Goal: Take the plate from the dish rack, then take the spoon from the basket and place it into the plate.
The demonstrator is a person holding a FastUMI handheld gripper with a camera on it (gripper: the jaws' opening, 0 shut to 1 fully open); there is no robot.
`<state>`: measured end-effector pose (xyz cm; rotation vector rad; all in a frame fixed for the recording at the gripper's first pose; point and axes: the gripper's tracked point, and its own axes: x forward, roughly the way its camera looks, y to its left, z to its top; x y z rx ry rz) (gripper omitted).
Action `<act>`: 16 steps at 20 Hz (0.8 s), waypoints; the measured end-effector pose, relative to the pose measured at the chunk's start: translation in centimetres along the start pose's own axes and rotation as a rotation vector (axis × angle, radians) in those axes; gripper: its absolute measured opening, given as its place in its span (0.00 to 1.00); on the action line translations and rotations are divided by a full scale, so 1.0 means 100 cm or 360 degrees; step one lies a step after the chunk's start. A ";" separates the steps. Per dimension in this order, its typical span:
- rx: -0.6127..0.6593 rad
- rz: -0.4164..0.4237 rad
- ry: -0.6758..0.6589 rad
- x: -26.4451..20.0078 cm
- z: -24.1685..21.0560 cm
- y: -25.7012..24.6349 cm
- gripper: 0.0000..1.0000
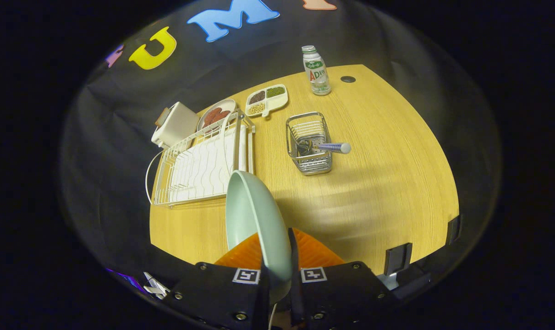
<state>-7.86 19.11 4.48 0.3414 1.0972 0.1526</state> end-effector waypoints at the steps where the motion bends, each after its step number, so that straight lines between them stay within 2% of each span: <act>1: 0.0006 0.0012 0.0022 0.004 -0.004 -0.003 0.18; 7: 0.0065 0.0133 0.0099 0.032 -0.028 -0.008 0.18; 12: 0.0200 0.0259 0.0117 0.050 -0.044 0.002 0.18; 16: 0.0232 0.0319 0.0145 0.069 -0.053 0.014 0.18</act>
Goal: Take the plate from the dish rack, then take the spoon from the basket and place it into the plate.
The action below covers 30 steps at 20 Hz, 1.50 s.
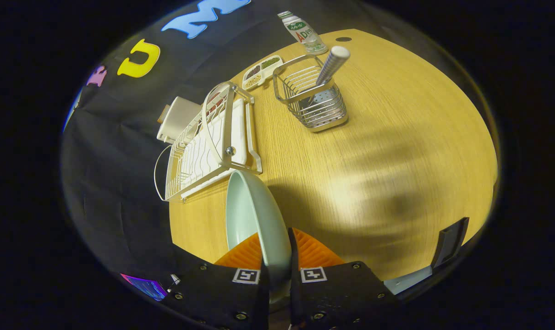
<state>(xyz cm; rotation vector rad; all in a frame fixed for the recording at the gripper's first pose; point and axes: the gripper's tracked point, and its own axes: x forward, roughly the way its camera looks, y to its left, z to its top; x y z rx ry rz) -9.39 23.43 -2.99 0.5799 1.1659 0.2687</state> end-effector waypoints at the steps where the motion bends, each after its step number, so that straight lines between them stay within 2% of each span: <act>1: -0.0015 -0.0002 -0.0007 0.005 0.000 0.000 0.18; 3: -0.0026 -0.0016 -0.0011 0.012 -0.002 -0.001 0.18; 7: 0.0043 0.0046 0.0015 0.027 -0.001 0.003 0.18; 12: 0.0101 0.0137 0.0036 0.032 -0.012 -0.001 0.22; 14: 0.0109 0.0125 -0.0001 0.032 -0.010 -0.007 0.25; 15: 0.0086 0.0109 -0.0016 0.029 -0.009 -0.010 0.31; 17: 0.0014 0.0080 -0.0110 0.016 0.002 -0.016 0.33; 19: -0.0076 0.0036 -0.0229 0.000 0.013 -0.020 0.44; 23: -0.0349 -0.0122 -0.0497 -0.043 0.044 -0.027 0.44; 24: -0.0403 -0.0102 -0.0555 -0.056 0.051 -0.019 0.44; 25: -0.0460 -0.0106 -0.0613 -0.054 0.055 -0.018 0.62; 27: -0.0559 -0.0145 -0.0777 -0.084 0.070 -0.015 0.98; 30: -0.0762 -0.0138 -0.1153 -0.123 0.101 0.000 0.98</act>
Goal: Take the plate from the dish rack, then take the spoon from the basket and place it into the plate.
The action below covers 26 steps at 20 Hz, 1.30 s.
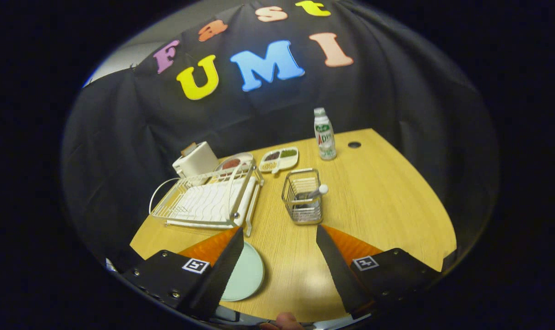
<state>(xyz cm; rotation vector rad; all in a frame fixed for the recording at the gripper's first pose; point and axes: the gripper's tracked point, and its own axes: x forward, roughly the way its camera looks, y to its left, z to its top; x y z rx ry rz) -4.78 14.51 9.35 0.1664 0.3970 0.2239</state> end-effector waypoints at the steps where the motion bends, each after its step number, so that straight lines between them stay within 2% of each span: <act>1: -0.0076 -0.0025 -0.0138 -0.004 0.014 -0.005 0.98; 3: -0.0232 -0.0068 -0.0309 -0.007 0.029 -0.014 0.98; 6: -0.0331 -0.0073 -0.0389 -0.004 0.035 -0.019 0.98; 11: -0.0338 -0.0115 -0.0500 0.010 0.035 -0.036 0.98; 19: -0.0299 -0.0146 -0.0501 0.072 0.019 -0.070 0.95; 23: -0.0253 -0.0096 -0.0464 0.103 0.013 -0.069 0.78; 24: -0.0255 -0.0104 -0.0468 0.109 0.014 -0.071 0.78; 25: -0.0255 -0.0077 -0.0483 0.114 0.016 -0.068 0.51; 26: -0.0249 -0.0034 -0.0483 0.112 0.016 -0.061 0.46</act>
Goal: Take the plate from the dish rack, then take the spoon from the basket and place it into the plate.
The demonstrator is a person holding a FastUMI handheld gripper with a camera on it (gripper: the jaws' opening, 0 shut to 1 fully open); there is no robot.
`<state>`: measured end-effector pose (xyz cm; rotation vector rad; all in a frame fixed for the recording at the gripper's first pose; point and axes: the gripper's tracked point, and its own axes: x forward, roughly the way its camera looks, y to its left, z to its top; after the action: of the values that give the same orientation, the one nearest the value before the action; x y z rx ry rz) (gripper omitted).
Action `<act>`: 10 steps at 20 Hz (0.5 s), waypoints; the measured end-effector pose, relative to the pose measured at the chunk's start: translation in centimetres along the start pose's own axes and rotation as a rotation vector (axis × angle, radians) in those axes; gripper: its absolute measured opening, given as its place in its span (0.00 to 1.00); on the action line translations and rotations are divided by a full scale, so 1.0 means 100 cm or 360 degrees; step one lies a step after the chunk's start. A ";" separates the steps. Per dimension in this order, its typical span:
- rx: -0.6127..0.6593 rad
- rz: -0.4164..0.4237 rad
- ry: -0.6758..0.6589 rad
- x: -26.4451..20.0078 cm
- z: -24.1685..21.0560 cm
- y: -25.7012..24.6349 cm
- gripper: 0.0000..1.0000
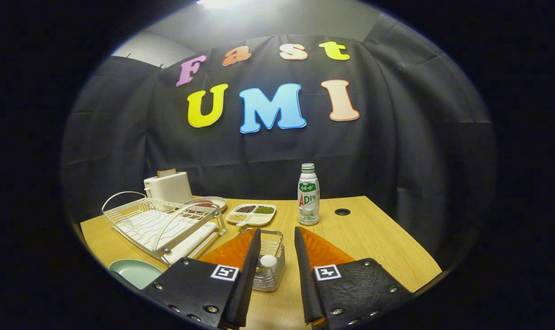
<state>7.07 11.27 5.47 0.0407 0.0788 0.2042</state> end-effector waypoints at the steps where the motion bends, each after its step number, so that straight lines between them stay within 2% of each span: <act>1: -0.0012 -0.0040 0.0002 0.003 -0.006 -0.005 0.37; 3: 0.0010 -0.0022 -0.0003 0.006 -0.006 0.001 0.19; 6: 0.0018 -0.0009 -0.0008 0.008 -0.004 0.004 0.21; 7: 0.0027 -0.0014 -0.0004 0.007 -0.004 0.003 0.10; 10: 0.0050 -0.0025 0.0040 0.007 -0.006 0.004 0.10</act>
<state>7.65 11.81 4.86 0.0686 0.1075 0.1876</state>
